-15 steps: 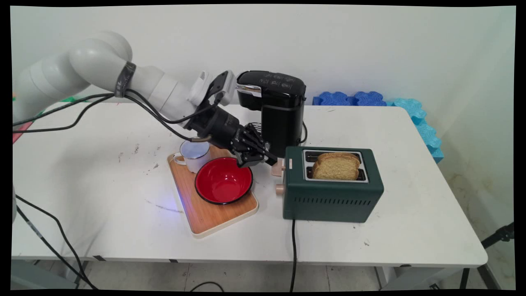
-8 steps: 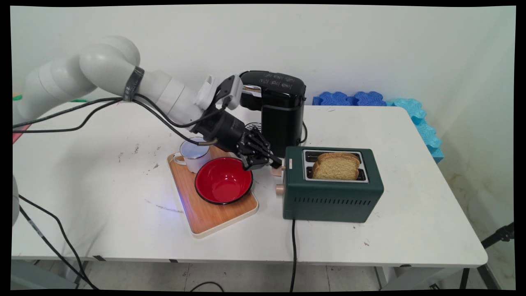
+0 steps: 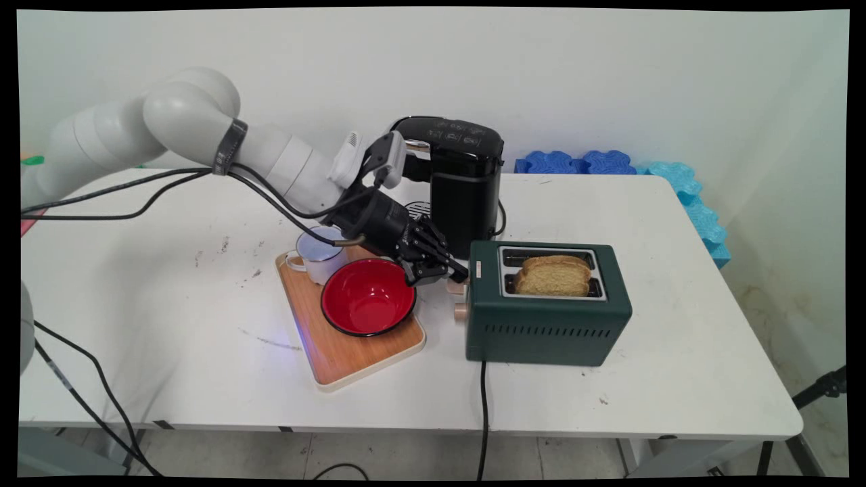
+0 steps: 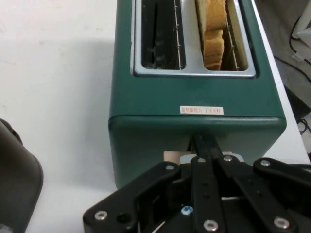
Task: Press the toaster switch
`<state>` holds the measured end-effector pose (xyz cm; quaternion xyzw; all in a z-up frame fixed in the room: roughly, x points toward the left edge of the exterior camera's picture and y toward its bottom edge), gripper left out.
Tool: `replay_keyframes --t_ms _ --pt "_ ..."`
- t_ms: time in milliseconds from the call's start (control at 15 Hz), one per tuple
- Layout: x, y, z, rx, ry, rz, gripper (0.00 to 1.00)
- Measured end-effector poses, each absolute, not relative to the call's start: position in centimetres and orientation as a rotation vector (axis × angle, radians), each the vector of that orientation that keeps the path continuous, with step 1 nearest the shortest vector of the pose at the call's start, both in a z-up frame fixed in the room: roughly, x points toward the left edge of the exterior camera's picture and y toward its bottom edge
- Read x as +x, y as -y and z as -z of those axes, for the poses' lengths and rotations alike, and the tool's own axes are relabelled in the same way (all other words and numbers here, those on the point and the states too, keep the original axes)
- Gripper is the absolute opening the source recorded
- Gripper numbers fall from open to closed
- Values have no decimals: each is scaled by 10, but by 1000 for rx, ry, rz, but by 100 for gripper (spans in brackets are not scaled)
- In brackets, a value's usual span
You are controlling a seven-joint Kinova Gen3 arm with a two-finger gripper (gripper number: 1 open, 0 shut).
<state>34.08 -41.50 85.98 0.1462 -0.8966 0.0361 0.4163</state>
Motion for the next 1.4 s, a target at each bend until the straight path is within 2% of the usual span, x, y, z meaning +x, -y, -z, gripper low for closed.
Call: replay_keyframes --t_ms 1400 --pt "346 412 -832 374 2268 -100 0"
